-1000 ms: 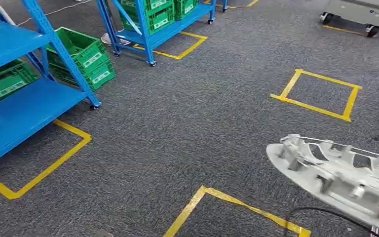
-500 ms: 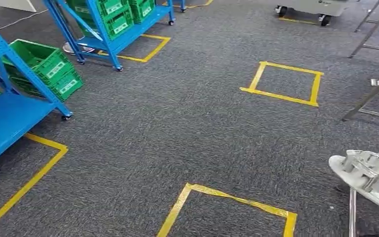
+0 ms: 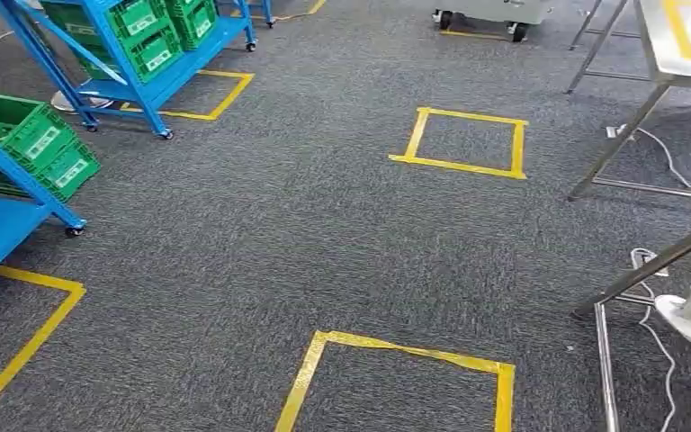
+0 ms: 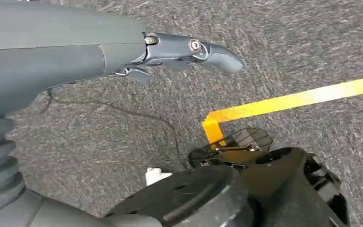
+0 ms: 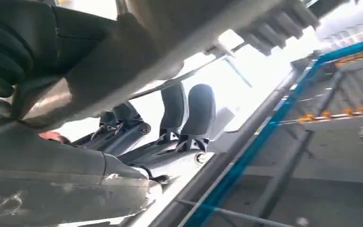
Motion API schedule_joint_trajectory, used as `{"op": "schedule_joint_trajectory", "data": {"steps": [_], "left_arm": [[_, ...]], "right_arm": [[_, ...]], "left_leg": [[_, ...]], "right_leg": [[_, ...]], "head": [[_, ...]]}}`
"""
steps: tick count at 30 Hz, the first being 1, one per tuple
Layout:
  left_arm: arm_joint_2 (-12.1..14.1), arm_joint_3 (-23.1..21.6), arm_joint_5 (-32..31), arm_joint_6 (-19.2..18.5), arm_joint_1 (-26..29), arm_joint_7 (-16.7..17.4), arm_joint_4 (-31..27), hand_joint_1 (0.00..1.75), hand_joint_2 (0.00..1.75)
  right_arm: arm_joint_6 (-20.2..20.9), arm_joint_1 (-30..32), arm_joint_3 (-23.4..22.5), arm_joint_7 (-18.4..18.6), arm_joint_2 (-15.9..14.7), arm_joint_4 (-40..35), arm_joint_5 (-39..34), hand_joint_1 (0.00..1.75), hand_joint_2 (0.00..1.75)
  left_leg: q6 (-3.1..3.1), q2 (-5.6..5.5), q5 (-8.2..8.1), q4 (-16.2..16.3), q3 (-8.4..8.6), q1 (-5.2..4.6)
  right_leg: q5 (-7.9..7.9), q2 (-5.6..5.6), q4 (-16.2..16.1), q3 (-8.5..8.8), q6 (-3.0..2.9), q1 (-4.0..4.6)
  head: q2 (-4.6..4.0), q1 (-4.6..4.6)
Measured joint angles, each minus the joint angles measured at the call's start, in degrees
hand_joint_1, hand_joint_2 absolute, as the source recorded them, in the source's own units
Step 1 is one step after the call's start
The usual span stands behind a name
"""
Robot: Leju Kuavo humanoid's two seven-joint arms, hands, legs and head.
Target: Take the parts from the cabinet and place them on the table.
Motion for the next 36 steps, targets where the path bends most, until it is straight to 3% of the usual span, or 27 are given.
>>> {"op": "schedule_joint_trajectory", "data": {"steps": [1, 4, 5, 7, 9, 10, 11, 13, 14, 15, 16, 18, 19, 20, 21, 22, 25, 27, 28, 29, 30, 31, 32, 33, 34, 35, 36], "left_arm": [[0.0, 0.0, 0.1, 0.0, 0.0, 0.1, 0.0, 0.00, 1.75], [-0.1, 0.0, 0.4, 0.0, -0.2, 0.4, 0.0, 0.00, 1.75], [-0.1, 0.0, 0.5, 0.0, -0.3, 0.4, 0.0, 0.00, 1.75], [-0.2, 0.0, 0.6, 0.0, -0.2, 0.4, 0.0, 0.00, 1.75], [-0.3, 0.0, 0.6, -0.1, -0.1, 0.4, 0.0, 0.00, 1.75], [-0.4, 0.0, 0.6, -0.1, -0.1, 0.4, 0.0, 0.00, 1.75], [-0.4, 0.0, 0.6, -0.1, -0.2, 0.4, 0.0, 0.00, 1.75], [-0.5, 0.0, 0.6, -0.2, -0.2, 0.3, 0.0, 0.00, 1.75], [-0.4, 0.1, 0.6, -0.2, -0.1, 0.1, 0.0, 0.00, 1.75], [-0.3, 0.1, 0.6, -0.2, 0.0, -0.1, 0.0, 0.00, 1.75], [-0.4, 0.1, 0.6, -0.2, -0.1, -0.2, 0.0, 0.00, 1.75], [-0.4, 0.1, 0.6, -0.4, 0.0, -0.3, 0.0, 0.00, 1.75], [-0.6, 0.1, 0.6, -0.4, -0.1, -0.3, 0.0, 0.00, 1.75], [-0.6, 0.1, 0.6, -0.4, 0.1, -0.3, 0.0, 0.00, 1.75], [-0.6, 0.2, 0.6, -0.4, 0.2, -0.5, 0.0, 0.00, 1.75], [-0.7, 0.2, 0.6, -0.4, 0.2, -0.5, 0.0, 0.00, 1.75], [-0.7, 0.5, 0.6, -0.4, 0.4, -0.7, 0.0, 0.00, 1.75], [-0.8, 0.6, 0.6, -0.4, 0.5, -0.8, 0.0, 0.00, 1.75], [-0.8, 0.7, 0.6, -0.4, 0.5, -0.8, 0.0, 0.00, 1.75], [-0.8, 0.7, 0.6, -0.4, 0.5, -0.9, 0.0, 0.00, 1.75], [-0.7, 0.7, 0.6, -0.3, 0.6, -0.9, 0.0, 0.00, 1.75], [-0.6, 0.7, 0.6, -0.3, 0.7, -0.9, 0.0, 0.00, 1.75], [-0.7, 0.8, 0.6, -0.3, 0.4, -0.9, 0.0, 0.00, 1.75], [-0.7, 0.8, 0.5, -0.3, 0.2, -0.9, 0.0, 0.00, 1.75], [-0.7, 0.8, 0.5, -0.3, 0.2, -0.9, 0.0, 0.00, 1.75], [-0.8, 0.8, 0.5, -0.3, 0.0, -1.0, 0.0, 0.00, 1.75], [-0.8, 0.8, 0.5, -0.3, -0.3, -1.0, 0.0, 0.00, 1.75]], "right_arm": [[0.5, -0.6, -0.9, 0.0, 0.1, 0.2, 0.1, 1.75, 1.75], [2.2, -2.3, -4.2, 0.0, 0.2, 0.9, 0.5, 1.75, 1.75], [2.5, -2.6, -5.3, 0.0, 0.2, 1.0, 0.5, 1.75, 1.75], [2.8, -3.6, -6.4, 0.0, 0.3, 1.3, 0.6, 1.75, 1.75], [2.9, -4.3, -7.1, 0.0, 0.3, 1.6, 0.6, 1.75, 1.75], [3.0, -4.4, -7.4, 0.0, 0.3, 1.7, 0.6, 1.75, 1.75], [3.2, -4.5, -7.7, 0.0, 0.3, 1.9, 0.7, 1.75, 1.75], [3.5, -4.9, -8.5, 0.0, 0.4, 2.1, 1.1, 1.75, 1.75], [3.6, -5.1, -8.7, 0.0, 0.4, 2.2, 1.2, 1.75, 1.75], [3.7, -5.2, -9.0, 0.0, 0.4, 2.3, 1.4, 1.75, 1.75], [3.8, -5.5, -9.1, 0.0, 0.4, 2.4, 1.5, 1.75, 1.75], [3.9, -5.6, -10.0, 0.0, 0.5, 2.7, 1.7, 1.75, 1.75], [3.9, -5.6, -10.5, 0.0, 0.5, 2.7, 1.7, 1.75, 1.75], [3.9, -5.7, -10.7, 0.0, 0.5, 2.8, 1.8, 1.75, 1.75], [3.9, -5.8, -11.1, 0.0, 0.6, 2.8, 1.7, 1.75, 1.75], [4.0, -6.2, -11.3, 0.0, 0.6, 2.9, 1.7, 1.75, 1.75], [4.4, -6.9, -12.0, 0.0, 0.7, 3.3, 2.1, 1.75, 1.75], [4.8, -7.0, -13.0, 0.0, 0.7, 3.7, 2.5, 1.75, 1.75], [4.9, -7.0, -13.4, 0.0, 0.7, 3.8, 2.6, 1.75, 1.75], [5.0, -7.1, -13.6, 0.0, 0.7, 3.9, 2.6, 1.75, 1.75], [5.0, -7.1, -13.9, 0.0, 0.7, 4.1, 2.6, 1.75, 1.75], [5.0, -7.8, -14.2, 0.0, 0.7, 4.2, 2.6, 1.75, 1.75], [5.2, -8.0, -14.1, 0.0, 0.9, 4.5, 2.7, 1.75, 1.75], [5.2, -7.7, -14.6, 0.0, 0.9, 4.5, 2.8, 1.75, 1.75], [5.3, -7.7, -14.8, 0.0, 0.9, 4.5, 2.9, 1.75, 1.75], [5.6, -7.9, -15.3, 0.0, 0.9, 4.6, 3.1, 1.75, 1.75], [5.9, -8.1, -15.8, 0.0, 1.0, 4.6, 3.3, 1.75, 1.75]], "left_leg": [[-0.27, 0.23, 0.05, 0.1, 0.05, -0.02], [-1.14, 1.18, 0.17, -0.1, 0.09, 0.19], [-1.52, -0.55, -0.62, 0.4, -0.10, 0.39], [-1.46, -3.55, -4.99, 7.0, -3.26, 0.32], [-1.27, -4.21, -8.59, 16.1, -7.92, 0.25], [-1.05, -4.36, -8.55, 18.1, -9.10, 0.19], [-0.79, -4.44, -7.11, 17.2, -8.83, 0.09], [0.14, -5.03, -1.56, 9.9, -5.49, -0.22], [0.78, -6.52, 0.64, 5.5, -3.33, -0.40], [1.64, -9.04, 0.55, 2.2, -2.05, -0.60], [1.04, -8.64, -0.53, -0.1, -1.33, -0.28], [1.37, -7.75, -0.69, -1.1, -0.91, -0.59], [1.60, -7.20, -0.68, -1.1, -0.45, -0.43], [1.45, -6.61, -0.41, -1.2, 0.52, -0.18], [1.78, -6.03, -0.87, -1.2, 1.46, -0.13], [1.84, -5.36, -1.42, -1.2, 2.23, -0.13], [1.43, -3.71, -3.56, -1.2, 4.53, 0.24], [0.77, -2.67, -5.60, -1.3, 7.01, 0.96], [0.37, -2.28, -6.66, -1.3, 8.39, 1.39], [-0.15, -1.84, -7.94, -1.3, 9.87, 1.81], [-0.78, -1.43, -9.07, -1.5, 10.63, 1.48], [-1.28, -0.78, -10.18, -1.9, 11.76, 1.47], [-1.87, -0.06, -10.27, -3.5, 12.32, 1.10], [-2.58, 0.26, -9.35, -5.1, 14.33, 1.05], [-2.86, 0.13, -7.60, -4.5, 14.30, 1.06], [-3.12, -0.29, -5.42, -1.4, 13.09, 1.28], [-2.81, -1.97, -3.33, 4.6, 9.62, 1.29]], "right_leg": [[0.24, 0.73, -0.1, -0.27, -0.94, -0.01], [0.46, 1.97, -0.1, -1.06, -2.14, 0.23], [0.65, 2.32, -0.4, -1.03, -2.62, 0.03], [0.91, 3.05, -0.4, -1.36, -3.18, 0.07], [1.10, 4.25, -0.4, -1.84, -3.55, 0.34], [1.20, 4.91, -0.4, -1.98, -3.69, 0.47], [1.25, 5.54, -0.4, -1.98, -3.66, 0.56], [0.81, 7.22, -0.5, -1.88, -3.81, 0.73], [0.82, 7.79, -0.5, -1.78, -3.76, 0.73], [0.81, 8.34, -0.3, -1.83, -3.53, 0.91], [0.57, 9.11, -0.1, -2.25, -3.24, 0.95], [1.85, 9.89, 0.2, -2.05, -2.44, 0.72], [1.38, 9.84, -0.2, -2.02, -2.35, 0.83], [0.92, 8.50, 0.3, -2.30, -2.13, 0.92], [0.24, 5.53, 2.5, -3.11, -1.62, 1.27], [-0.72, 4.37, 6.3, -5.28, -1.16, 1.15], [-3.91, 3.47, 17.0, -13.29, -0.54, 0.42], [-3.86, 3.08, 14.5, -14.23, 0.24, -0.21], [-2.58, 2.55, 11.1, -13.50, 0.72, -0.51], [0.46, 1.30, 6.9, -12.58, 0.88, -0.77], [6.86, -1.66, 3.8, -12.27, 0.98, -0.87], [7.21, -2.52, 4.2, -12.73, 0.08, -0.44], [6.46, -1.05, 4.3, -12.38, -0.83, -0.29], [6.06, -0.10, 3.7, -12.14, -1.24, -0.54], [5.32, 0.33, 3.3, -11.37, -1.56, -0.62], [4.71, 1.38, 2.8, -9.78, -2.17, -0.84], [3.95, 1.87, 2.1, -8.44, -2.53, -0.80]], "head": [[0.00, -0.22], [-0.02, -0.13], [-0.02, -0.24], [-0.02, -0.37], [0.00, -0.42], [-0.02, -0.44], [-0.02, -0.42], [-0.02, -0.42], [-0.02, -0.44], [-0.02, -0.37], [-0.02, -0.35], [0.00, -0.77], [0.00, -0.64], [0.02, -0.75], [-0.04, -0.03], [-0.02, 0.11], [-0.04, -0.05], [-0.04, -0.02], [-0.04, 0.06], [-0.04, 0.04], [-0.04, 0.36], [-0.04, 1.20], [-0.06, 0.67], [-0.04, 0.61], [-0.04, 0.41], [-0.02, 0.39], [-0.04, 0.32]]}}
